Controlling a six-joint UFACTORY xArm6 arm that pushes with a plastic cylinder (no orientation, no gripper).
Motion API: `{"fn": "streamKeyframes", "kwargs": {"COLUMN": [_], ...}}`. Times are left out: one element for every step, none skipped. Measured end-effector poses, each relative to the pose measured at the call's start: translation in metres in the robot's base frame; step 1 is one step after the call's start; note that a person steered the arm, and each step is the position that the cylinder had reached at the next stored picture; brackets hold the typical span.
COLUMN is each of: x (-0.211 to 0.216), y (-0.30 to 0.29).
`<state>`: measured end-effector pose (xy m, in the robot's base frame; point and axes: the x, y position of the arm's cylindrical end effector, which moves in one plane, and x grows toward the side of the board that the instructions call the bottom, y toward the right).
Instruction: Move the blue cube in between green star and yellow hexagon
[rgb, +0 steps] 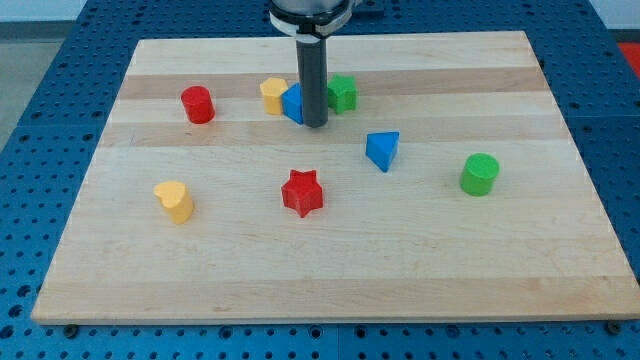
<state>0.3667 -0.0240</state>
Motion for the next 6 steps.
{"fn": "streamKeyframes", "kwargs": {"x": [0.009, 0.041, 0.034, 0.028, 0.006, 0.005], "y": [-0.016, -0.065, -0.07, -0.061, -0.036, -0.036]}}
